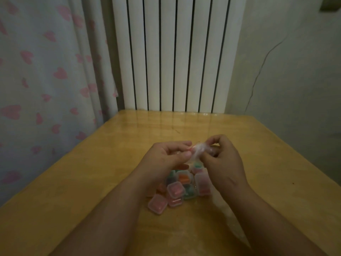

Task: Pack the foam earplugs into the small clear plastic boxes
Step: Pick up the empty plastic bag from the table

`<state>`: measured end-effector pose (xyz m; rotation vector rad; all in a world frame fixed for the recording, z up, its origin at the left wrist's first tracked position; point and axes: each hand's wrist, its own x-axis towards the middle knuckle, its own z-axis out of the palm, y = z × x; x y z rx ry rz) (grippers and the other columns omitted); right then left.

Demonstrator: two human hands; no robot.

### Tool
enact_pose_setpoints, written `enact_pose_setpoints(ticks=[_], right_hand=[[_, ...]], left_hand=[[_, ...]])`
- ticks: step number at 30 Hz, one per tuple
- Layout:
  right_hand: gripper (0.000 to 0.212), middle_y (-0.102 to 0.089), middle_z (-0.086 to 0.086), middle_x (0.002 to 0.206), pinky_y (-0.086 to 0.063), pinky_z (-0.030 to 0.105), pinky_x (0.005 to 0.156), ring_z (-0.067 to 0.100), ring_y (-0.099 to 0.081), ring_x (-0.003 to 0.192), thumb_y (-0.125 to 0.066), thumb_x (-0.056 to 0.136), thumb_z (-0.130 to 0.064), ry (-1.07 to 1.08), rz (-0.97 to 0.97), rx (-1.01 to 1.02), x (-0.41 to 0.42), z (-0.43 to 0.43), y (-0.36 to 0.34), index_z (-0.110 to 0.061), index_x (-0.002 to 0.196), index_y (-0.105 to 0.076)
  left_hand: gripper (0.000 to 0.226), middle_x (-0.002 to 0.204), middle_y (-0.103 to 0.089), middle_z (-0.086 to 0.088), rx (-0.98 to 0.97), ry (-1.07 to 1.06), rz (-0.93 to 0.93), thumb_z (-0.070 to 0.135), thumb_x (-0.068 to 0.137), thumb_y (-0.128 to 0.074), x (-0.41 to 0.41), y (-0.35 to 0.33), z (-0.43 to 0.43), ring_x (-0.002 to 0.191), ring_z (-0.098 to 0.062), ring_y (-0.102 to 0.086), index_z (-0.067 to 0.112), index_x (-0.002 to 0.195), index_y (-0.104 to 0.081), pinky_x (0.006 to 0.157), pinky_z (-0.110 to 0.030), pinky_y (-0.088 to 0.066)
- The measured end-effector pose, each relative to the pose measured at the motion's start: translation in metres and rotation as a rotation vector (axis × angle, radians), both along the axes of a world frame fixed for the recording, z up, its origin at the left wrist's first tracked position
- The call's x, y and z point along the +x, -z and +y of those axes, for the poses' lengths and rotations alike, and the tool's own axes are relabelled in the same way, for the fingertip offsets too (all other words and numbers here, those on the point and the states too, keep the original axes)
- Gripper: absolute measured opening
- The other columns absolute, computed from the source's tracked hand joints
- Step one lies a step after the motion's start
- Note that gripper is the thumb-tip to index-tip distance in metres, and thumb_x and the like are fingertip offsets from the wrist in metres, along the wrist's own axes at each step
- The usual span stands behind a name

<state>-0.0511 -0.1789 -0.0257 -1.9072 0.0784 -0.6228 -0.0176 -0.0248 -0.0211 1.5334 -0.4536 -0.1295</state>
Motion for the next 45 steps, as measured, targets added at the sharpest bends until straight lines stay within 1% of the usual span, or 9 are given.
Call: enact_pose_setpoints(ticks=[5,11,17,21,25,30,33,39,45], right_hand=[[0.008,-0.065,0.0,0.076,-0.053,0.037,0.059,0.017,-0.061,0.071,-0.069,0.081,-0.011,0.041,-0.036,0.076,0.0,-0.002,0.003,-0.018,0.081,-0.065],[0.005,-0.066,0.0,0.072,-0.048,0.022,0.052,0.009,-0.06,0.067,-0.072,0.081,-0.016,-0.036,-0.049,0.03,-0.004,-0.002,0.0,-0.02,0.08,-0.07],[0.036,-0.072,-0.001,0.092,-0.059,0.03,0.069,0.012,-0.069,0.078,-0.059,0.088,-0.009,-0.241,0.014,0.267,-0.008,0.009,-0.002,-0.031,0.117,-0.061],[0.032,-0.071,-0.013,0.102,-0.055,0.025,0.078,0.0,-0.065,0.09,-0.066,0.088,-0.037,-0.201,-0.021,-0.01,-0.007,0.014,0.001,-0.039,0.12,-0.064],[0.024,-0.071,-0.021,0.088,-0.047,0.009,0.067,-0.009,-0.064,0.083,-0.07,0.085,-0.036,-0.101,-0.041,-0.08,-0.006,0.014,-0.002,-0.033,0.108,-0.072],[0.006,-0.07,-0.015,0.075,-0.049,0.013,0.064,-0.003,-0.063,0.074,-0.072,0.085,-0.023,0.021,-0.023,-0.209,-0.006,0.004,-0.005,-0.027,0.087,-0.076],[0.008,-0.069,-0.012,0.079,-0.05,0.025,0.067,0.005,-0.063,0.077,-0.069,0.086,-0.021,0.073,0.05,-0.294,-0.008,-0.004,-0.013,-0.027,0.086,-0.075],[0.006,-0.068,-0.014,0.082,-0.041,0.021,0.062,0.003,-0.059,0.078,-0.068,0.089,-0.026,0.149,0.086,-0.321,-0.036,-0.028,-0.025,-0.028,0.086,-0.073],[0.011,-0.069,-0.012,0.084,-0.035,0.015,0.057,0.0,-0.058,0.077,-0.068,0.089,-0.036,0.223,0.025,-0.241,-0.079,-0.054,-0.029,-0.027,0.088,-0.073]], left_hand=[[0.032,0.118,-0.072,0.0,0.029,0.173,-0.025,-0.007,0.086,-0.06,-0.003,0.0,0.002,0.11,-0.016,-0.067,0.006,0.112,-0.072,0.092,-0.031,-0.056],[0.021,0.083,-0.073,-0.002,0.048,-0.118,-0.159,-0.001,0.078,-0.076,-0.004,0.003,-0.006,0.082,-0.015,-0.069,0.02,0.085,-0.075,0.079,-0.035,-0.06],[0.023,0.076,-0.071,-0.004,-0.021,-0.324,-0.056,-0.001,0.082,-0.073,0.002,0.0,-0.004,0.074,-0.018,-0.072,0.015,0.09,-0.061,0.073,-0.034,-0.06],[0.007,0.077,-0.073,-0.008,-0.085,-0.308,-0.027,0.001,0.084,-0.071,-0.002,0.001,-0.007,0.073,-0.019,-0.073,0.005,0.089,-0.067,0.068,-0.027,-0.06],[0.01,0.08,-0.075,-0.007,-0.05,-0.251,-0.052,-0.001,0.09,-0.064,-0.007,0.003,-0.011,0.076,-0.018,-0.073,0.007,0.089,-0.07,0.068,-0.025,-0.06],[0.011,0.081,-0.061,0.013,0.384,-0.451,-0.601,0.012,0.082,-0.074,-0.006,0.011,-0.009,0.076,-0.001,-0.057,0.023,0.085,-0.076,0.07,-0.008,-0.044],[0.013,0.089,-0.055,0.014,0.624,-0.427,-0.805,0.019,0.088,-0.067,-0.009,0.007,-0.012,0.079,-0.001,-0.049,0.019,0.098,-0.074,0.073,-0.015,-0.042],[0.03,0.116,-0.057,0.012,0.863,-0.264,-0.577,0.024,0.089,-0.058,-0.022,-0.016,-0.023,0.106,-0.009,-0.053,0.033,0.116,-0.064,0.088,-0.029,-0.046],[0.027,0.114,-0.061,0.014,0.559,-0.236,-0.445,0.024,0.089,-0.063,-0.058,-0.02,-0.051,0.096,-0.004,-0.059,0.033,0.113,-0.066,0.082,-0.026,-0.049]])
